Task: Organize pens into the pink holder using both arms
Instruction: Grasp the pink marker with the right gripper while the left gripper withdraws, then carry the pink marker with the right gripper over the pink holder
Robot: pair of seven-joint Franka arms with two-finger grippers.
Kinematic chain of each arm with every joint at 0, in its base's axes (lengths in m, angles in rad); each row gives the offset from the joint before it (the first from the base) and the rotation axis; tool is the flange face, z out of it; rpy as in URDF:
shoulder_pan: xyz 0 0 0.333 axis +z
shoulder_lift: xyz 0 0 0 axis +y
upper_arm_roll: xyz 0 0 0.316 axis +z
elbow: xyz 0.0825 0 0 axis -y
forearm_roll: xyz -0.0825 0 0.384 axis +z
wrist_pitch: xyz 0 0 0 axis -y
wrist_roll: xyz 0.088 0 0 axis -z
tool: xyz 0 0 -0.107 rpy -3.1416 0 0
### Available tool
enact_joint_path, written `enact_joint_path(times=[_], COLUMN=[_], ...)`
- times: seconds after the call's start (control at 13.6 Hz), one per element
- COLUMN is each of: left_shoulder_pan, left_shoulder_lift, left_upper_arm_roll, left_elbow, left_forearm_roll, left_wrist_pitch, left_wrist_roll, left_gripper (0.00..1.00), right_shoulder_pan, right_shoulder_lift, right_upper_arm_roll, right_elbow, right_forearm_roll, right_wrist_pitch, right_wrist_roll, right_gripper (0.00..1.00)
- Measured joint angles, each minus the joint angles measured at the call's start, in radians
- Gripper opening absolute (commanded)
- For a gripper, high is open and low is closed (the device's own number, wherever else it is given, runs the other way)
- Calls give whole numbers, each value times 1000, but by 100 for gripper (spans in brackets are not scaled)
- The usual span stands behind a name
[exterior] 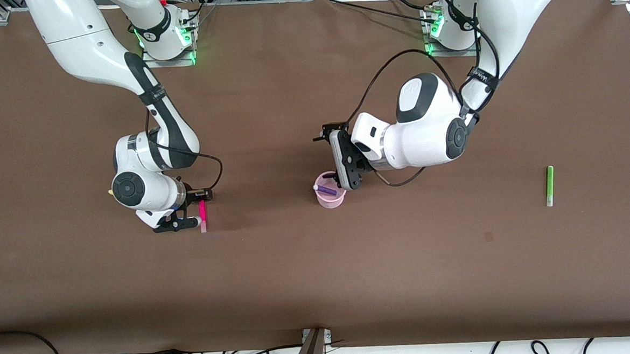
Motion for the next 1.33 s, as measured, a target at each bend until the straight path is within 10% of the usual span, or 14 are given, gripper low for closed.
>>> enact_joint_path(times=[0.22, 0.37, 0.81, 1.33], left_shoulder_pan=[66, 125, 230, 375], left_shoulder_lift=[-56, -98, -251, -324], left_upper_arm_roll=[10, 11, 15, 38], left_elbow=[1, 1, 30, 236], left_forearm_roll=[101, 207, 530, 687], left_wrist_pitch=[-269, -439, -674, -769], left_wrist_roll=[-225, -368, -785, -764], left_gripper=[100, 100, 100, 100], right_shoulder_pan=[5, 5, 5, 43], right_shoulder_lift=[5, 13, 16, 10], right_upper_arm_roll=[0, 0, -2, 3], right_elbow=[0, 0, 27, 283], right_forearm_roll=[2, 2, 4, 231], right_wrist_pitch=[15, 28, -2, -466], right_wrist_roll=[2, 2, 28, 242], right_gripper=[37, 1, 0, 0])
